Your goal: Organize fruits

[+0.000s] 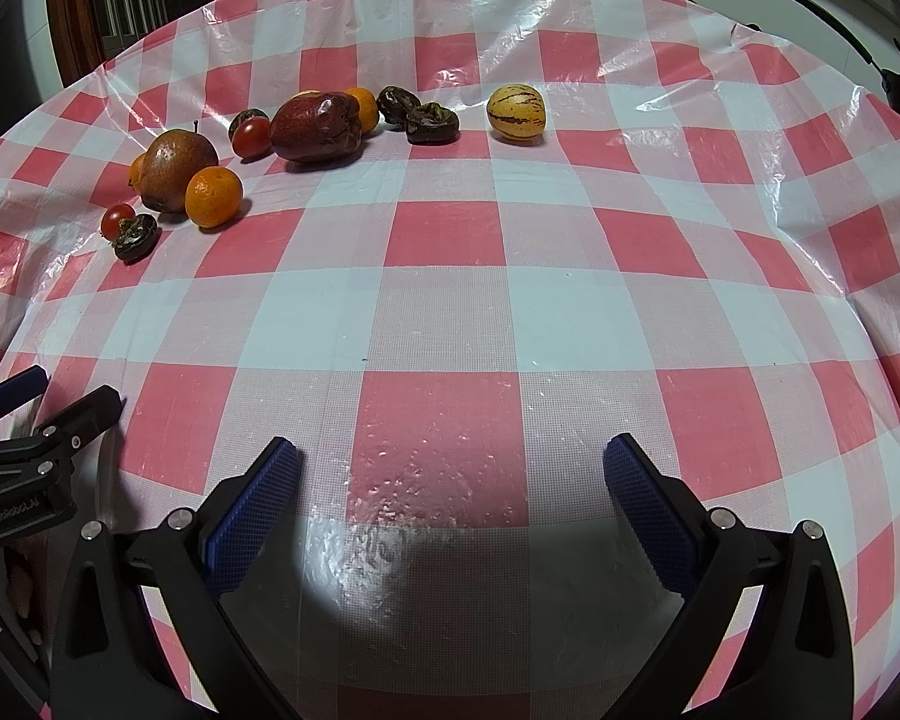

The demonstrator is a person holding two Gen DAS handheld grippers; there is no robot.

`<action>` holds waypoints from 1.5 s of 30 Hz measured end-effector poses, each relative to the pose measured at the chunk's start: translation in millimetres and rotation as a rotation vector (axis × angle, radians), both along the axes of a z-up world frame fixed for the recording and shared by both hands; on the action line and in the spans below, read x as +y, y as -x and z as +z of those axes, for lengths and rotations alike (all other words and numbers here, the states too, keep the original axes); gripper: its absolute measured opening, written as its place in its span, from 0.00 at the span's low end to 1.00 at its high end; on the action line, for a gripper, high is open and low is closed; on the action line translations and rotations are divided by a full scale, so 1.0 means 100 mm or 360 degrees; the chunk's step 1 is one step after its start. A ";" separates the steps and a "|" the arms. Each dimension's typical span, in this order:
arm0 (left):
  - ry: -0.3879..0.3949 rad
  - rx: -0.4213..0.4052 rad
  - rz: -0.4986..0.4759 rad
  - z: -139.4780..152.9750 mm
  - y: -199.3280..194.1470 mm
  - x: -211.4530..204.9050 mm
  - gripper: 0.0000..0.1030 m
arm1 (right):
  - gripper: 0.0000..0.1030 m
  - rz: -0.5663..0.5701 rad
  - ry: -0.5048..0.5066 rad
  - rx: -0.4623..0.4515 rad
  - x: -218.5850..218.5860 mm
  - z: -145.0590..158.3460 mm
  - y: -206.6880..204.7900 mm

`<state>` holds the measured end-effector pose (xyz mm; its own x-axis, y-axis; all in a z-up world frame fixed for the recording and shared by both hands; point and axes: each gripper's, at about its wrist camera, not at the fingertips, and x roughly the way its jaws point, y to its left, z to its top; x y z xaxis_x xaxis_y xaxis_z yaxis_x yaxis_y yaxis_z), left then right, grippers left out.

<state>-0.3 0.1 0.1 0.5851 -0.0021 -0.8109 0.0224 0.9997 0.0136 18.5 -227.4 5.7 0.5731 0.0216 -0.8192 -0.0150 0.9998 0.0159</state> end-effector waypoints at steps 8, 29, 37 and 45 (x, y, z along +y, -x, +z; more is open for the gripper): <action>-0.0006 0.0051 -0.0214 -0.01 -0.04 0.04 0.99 | 0.96 0.0034 -0.0014 0.0034 0.08 0.03 -0.10; 0.0350 -0.0077 -0.0130 0.12 -0.57 0.94 0.99 | 0.38 0.0628 -0.0135 -0.0052 1.31 0.09 -1.56; 0.0287 -0.0027 -0.0124 0.08 -0.85 0.64 0.82 | 0.38 0.0379 -0.0327 -0.0173 0.76 0.20 -1.21; 0.0033 -0.0049 -0.0063 0.05 -1.20 0.25 0.48 | 0.38 0.0216 -0.0464 -0.0285 0.37 0.23 -0.83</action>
